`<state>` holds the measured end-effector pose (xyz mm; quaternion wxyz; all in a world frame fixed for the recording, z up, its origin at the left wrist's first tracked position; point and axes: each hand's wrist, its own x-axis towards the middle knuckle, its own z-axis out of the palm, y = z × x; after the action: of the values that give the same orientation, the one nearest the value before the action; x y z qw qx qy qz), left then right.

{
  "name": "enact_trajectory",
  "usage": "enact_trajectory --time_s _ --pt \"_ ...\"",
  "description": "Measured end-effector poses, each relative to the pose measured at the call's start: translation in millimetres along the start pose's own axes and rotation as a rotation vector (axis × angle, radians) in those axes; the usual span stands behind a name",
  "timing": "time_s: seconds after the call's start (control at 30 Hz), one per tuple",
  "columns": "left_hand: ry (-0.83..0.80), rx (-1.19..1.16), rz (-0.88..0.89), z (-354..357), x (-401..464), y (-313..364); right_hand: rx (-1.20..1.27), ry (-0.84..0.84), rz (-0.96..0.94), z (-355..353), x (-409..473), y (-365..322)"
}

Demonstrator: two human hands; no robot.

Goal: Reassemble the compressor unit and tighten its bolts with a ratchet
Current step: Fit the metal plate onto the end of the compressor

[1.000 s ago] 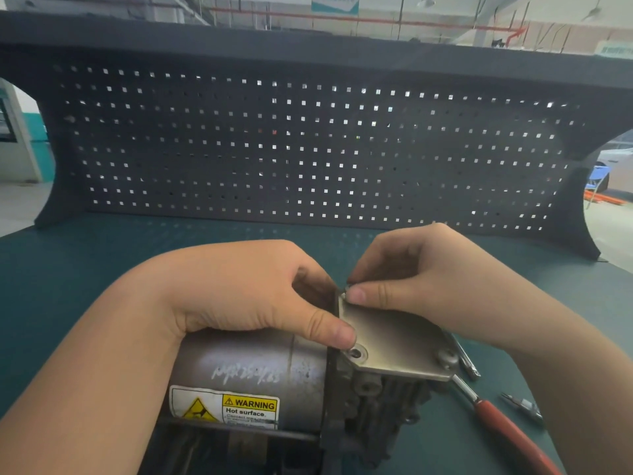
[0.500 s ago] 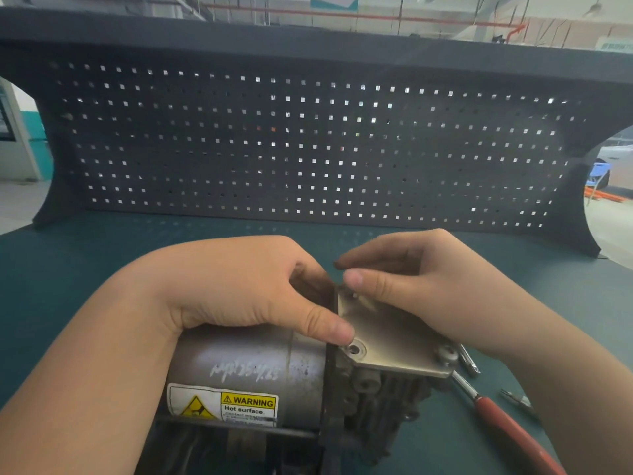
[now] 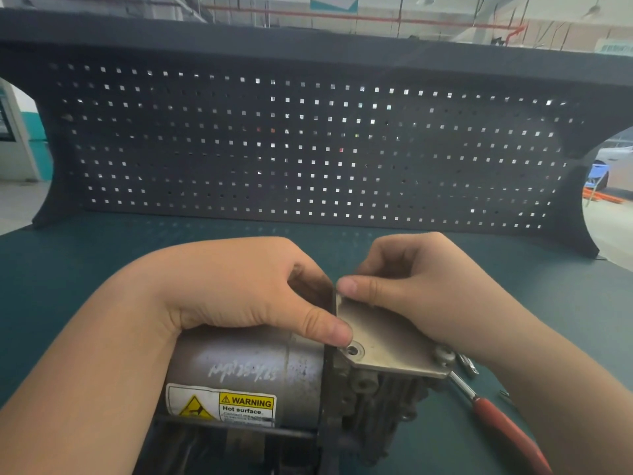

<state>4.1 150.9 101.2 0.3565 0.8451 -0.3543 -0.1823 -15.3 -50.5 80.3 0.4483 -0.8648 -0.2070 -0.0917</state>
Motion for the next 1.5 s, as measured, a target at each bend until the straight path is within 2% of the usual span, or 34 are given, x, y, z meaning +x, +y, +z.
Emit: enact_trajectory --time_s 0.17,0.23,0.27,0.37,0.43,0.47,0.53,0.67,0.73,1.13,1.3,1.5 --pt "0.004 0.067 -0.013 -0.9 -1.1 -3.8 0.021 0.013 0.022 -3.7 0.2 -2.2" --pt "0.065 0.049 -0.034 1.3 -0.6 -4.6 0.073 0.028 0.010 -9.6 0.6 -3.1" --pt "0.145 -0.031 -0.056 2.3 1.3 -4.7 0.092 0.046 0.005 -12.9 0.5 -3.7" --pt "0.515 -0.527 -0.195 0.5 9.0 -6.0 0.067 0.090 -0.039 -20.7 -1.6 -5.9" --pt "0.610 -0.766 -0.191 -2.2 10.4 -4.8 0.003 0.051 -0.075 -19.8 -4.3 -8.7" --pt "0.604 -0.802 -0.183 -2.2 10.1 -2.9 -0.025 0.014 -0.087 -17.3 -5.5 -9.1" --pt "0.525 -0.625 -0.174 0.1 7.3 -1.1 -0.069 -0.044 -0.092 -10.5 -5.8 -8.8" --pt "0.248 -0.013 -0.152 5.0 -0.5 -0.5 -0.101 -0.042 -0.077 -3.2 -1.7 -8.6" --pt "0.229 0.093 -0.135 5.1 0.2 0.6 -0.124 -0.029 -0.085 -2.7 0.9 -8.4" --pt "0.165 0.103 -0.106 6.9 2.4 3.2 -0.242 -0.112 -0.163 -9.5 1.0 -8.4" --pt "0.161 0.116 -0.106 5.7 3.5 1.6 -0.286 -0.075 -0.189 -5.8 4.6 -9.1" --pt "0.177 0.175 -0.131 5.1 3.6 -0.6 -0.276 0.001 -0.130 -2.4 3.7 -10.7"
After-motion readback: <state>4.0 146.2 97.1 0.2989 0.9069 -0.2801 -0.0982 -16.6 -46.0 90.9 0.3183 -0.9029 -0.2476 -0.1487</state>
